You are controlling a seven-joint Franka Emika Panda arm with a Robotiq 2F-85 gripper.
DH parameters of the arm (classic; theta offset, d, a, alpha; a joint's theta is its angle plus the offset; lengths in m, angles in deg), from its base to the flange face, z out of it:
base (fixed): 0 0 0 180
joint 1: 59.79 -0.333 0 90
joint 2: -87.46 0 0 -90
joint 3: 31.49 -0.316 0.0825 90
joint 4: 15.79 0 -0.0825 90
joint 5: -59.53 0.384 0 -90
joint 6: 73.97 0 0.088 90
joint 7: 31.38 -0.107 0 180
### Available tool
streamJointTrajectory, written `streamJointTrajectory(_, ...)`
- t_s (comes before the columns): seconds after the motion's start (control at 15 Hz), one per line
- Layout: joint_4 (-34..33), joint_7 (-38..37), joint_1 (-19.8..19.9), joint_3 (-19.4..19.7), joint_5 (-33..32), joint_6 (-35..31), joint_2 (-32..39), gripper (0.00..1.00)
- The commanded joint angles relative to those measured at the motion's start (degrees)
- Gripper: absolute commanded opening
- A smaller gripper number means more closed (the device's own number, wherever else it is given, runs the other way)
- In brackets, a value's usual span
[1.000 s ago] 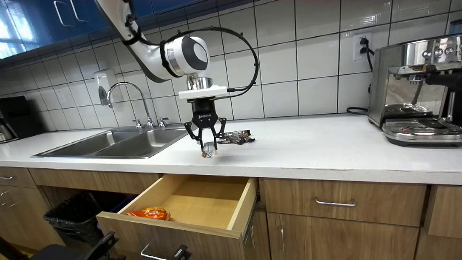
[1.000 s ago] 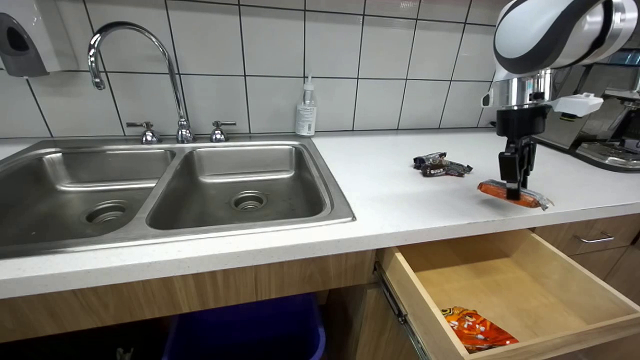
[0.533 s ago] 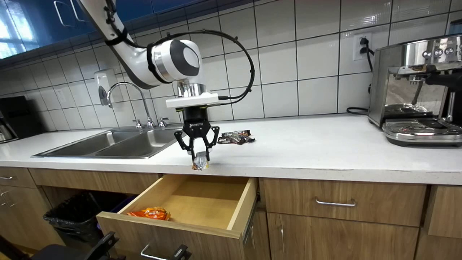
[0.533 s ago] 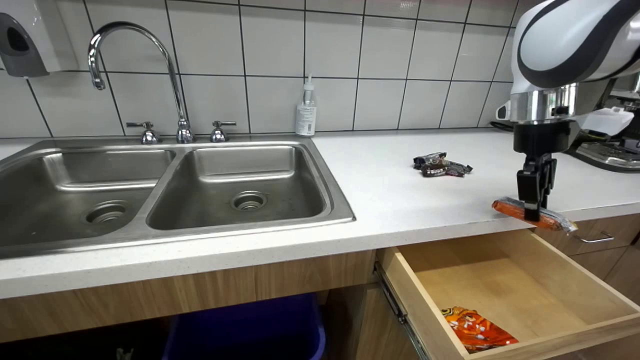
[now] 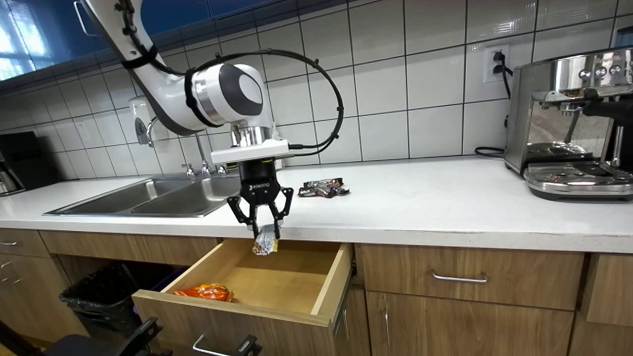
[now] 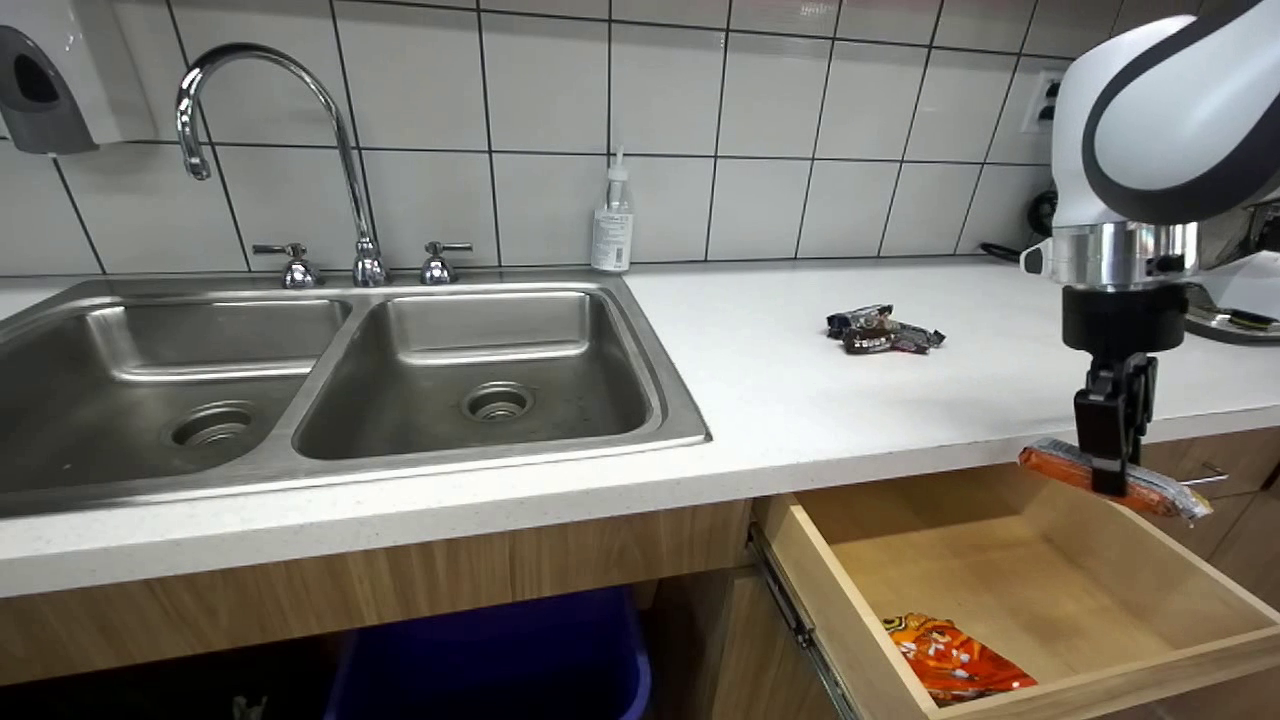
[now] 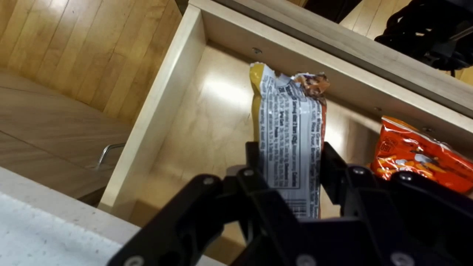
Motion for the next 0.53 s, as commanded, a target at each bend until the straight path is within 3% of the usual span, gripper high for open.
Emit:
streamJointTrajectory(0.0,4.44,-3.12,-0.84,0.93,-3.95,-2.14,-3.29,0.17)
streamJointTrajectory(0.47,5.96,-3.99,-0.47,1.85,-7.07,-3.66,-2.16,0.17)
